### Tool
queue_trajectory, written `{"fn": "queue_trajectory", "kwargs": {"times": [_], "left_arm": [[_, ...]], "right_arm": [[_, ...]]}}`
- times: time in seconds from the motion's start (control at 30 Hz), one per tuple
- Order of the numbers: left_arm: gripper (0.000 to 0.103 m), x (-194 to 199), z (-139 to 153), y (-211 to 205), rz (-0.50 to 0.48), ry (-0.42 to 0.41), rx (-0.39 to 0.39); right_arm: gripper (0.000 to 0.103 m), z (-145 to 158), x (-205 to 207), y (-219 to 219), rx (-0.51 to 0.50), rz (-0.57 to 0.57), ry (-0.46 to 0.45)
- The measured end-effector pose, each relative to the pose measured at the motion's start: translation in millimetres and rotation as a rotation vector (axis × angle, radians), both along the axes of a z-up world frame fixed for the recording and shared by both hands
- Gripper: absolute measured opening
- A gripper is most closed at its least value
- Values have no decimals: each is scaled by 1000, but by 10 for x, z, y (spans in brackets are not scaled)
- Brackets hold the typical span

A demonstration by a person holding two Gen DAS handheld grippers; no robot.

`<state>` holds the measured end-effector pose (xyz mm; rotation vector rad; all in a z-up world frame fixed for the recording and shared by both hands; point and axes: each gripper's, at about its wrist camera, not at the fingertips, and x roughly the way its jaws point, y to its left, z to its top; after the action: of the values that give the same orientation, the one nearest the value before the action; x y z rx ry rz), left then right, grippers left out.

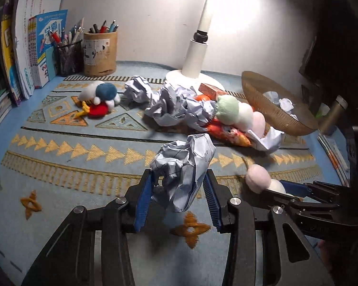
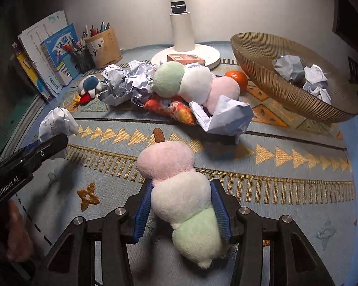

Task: Organize objects
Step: 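Grasp the pink-white-green plush with the right gripper while the left grasps a paper ball, then carry the plush and paper ball into the glass bowl and open both grippers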

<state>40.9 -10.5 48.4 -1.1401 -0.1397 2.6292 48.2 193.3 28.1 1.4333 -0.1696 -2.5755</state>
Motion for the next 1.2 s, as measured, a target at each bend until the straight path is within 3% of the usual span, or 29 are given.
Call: {"fn": "queue_trajectory", "kwargs": {"times": [0.1,0.17,0.2,0.3,0.43,0.57,0.7,0.93,1.07,1.2], "left_arm": [[39,65,-91,150,-22,-29,3],[39,116,-115,186,-33,-40,15],[39,138,-113,198,-33,-40,18],[39,208,-97,227,-34,-36,20],[39,252,-64,261,-26,-33,10],[39,260,-18,312,-23,-28,-11],[39,241,75,421,-33,-9,-22],[39,38,477,781,-79,77,9],[39,-237,770,1153,-126,134,34],[39,-600,917,1582,-162,165,34]], "right_arm": [[54,30,132,84,-53,44,20],[82,53,224,48,-6,99,34],[84,38,265,23,18,134,37],[84,11,357,-23,81,188,70],[82,-78,260,-17,115,178,88],[53,-155,206,-105,143,213,86],[49,-116,288,-162,148,230,115],[49,455,366,366,46,79,253],[49,799,252,921,64,-100,336],[49,992,9,1452,80,-267,354]]}}
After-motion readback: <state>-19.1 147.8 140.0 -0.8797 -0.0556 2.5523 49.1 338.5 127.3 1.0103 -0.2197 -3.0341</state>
